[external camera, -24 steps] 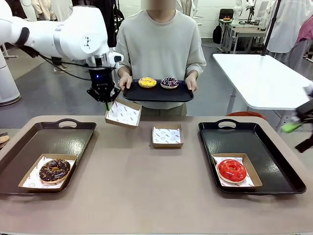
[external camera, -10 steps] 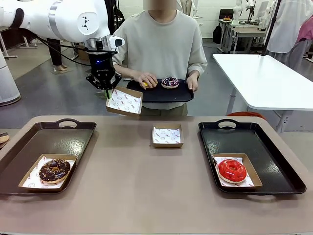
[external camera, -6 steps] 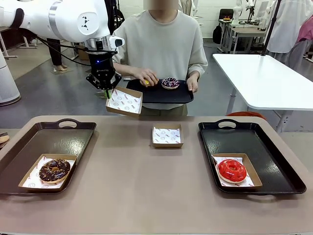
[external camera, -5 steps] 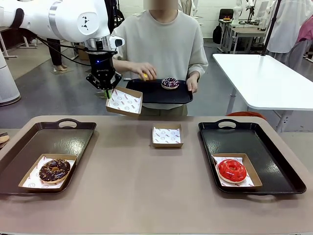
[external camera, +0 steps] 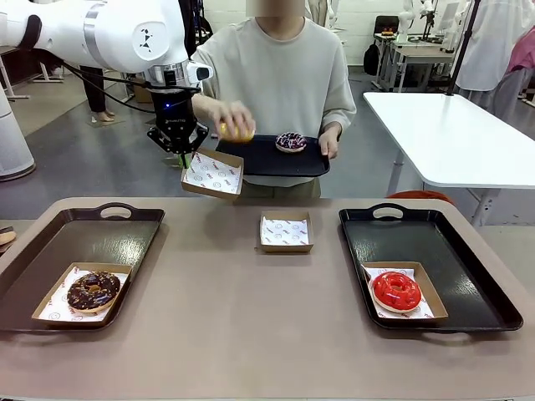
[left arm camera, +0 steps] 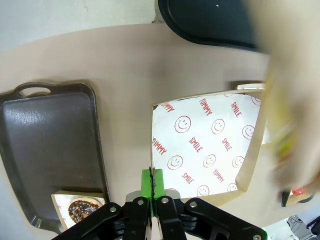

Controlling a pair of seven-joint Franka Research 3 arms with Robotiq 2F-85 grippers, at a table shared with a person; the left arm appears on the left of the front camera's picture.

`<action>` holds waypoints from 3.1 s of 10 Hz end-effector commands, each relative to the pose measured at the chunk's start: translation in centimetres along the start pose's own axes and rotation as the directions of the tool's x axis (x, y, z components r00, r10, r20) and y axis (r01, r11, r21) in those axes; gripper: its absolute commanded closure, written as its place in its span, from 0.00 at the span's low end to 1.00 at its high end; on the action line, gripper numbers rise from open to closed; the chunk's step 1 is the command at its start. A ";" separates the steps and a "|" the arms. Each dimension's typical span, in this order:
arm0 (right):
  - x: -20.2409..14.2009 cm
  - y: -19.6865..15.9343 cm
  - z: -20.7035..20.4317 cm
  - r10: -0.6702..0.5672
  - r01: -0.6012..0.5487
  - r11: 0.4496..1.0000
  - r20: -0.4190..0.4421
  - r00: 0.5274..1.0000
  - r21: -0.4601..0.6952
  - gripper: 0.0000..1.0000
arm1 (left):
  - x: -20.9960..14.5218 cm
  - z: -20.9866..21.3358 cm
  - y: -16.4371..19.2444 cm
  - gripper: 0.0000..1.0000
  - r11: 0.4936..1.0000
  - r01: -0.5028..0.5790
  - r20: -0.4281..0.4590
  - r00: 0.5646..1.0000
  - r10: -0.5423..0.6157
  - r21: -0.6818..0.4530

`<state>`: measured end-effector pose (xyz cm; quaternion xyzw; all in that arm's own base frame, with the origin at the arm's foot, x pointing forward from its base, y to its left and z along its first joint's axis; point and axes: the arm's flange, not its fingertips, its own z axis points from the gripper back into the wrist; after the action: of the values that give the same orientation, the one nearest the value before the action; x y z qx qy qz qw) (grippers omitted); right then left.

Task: Individually package the donuts and arrange them on the tray.
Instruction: Place the picked Paper togo box on the Handle tray while simultaneously picking up another Paper togo box from the table with the other hand.

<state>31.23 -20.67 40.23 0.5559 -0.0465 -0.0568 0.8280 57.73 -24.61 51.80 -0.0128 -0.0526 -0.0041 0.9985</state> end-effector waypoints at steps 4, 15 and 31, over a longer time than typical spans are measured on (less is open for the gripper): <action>-0.1 0.1 0.3 0.005 -0.005 1.000 -0.009 1.000 0.003 0.00 | 0.0 0.1 0.0 1.00 1.000 0.003 0.006 1.000 -0.003 -0.001; -0.1 0.1 0.3 0.005 -0.005 1.000 -0.009 1.000 0.003 0.00 | 0.0 0.1 0.0 1.00 1.000 0.003 0.006 1.000 -0.003 -0.001; 14.3 17.9 -20.2 0.080 -0.129 0.842 -0.117 0.990 -0.524 0.00 | -6.6 4.9 16.4 0.99 0.996 -0.040 -0.024 0.999 0.039 -0.074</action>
<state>47.84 1.42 49.87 0.3529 -0.0300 0.0081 0.9351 51.93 -9.13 56.33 -0.0355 -0.0383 0.0172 0.9985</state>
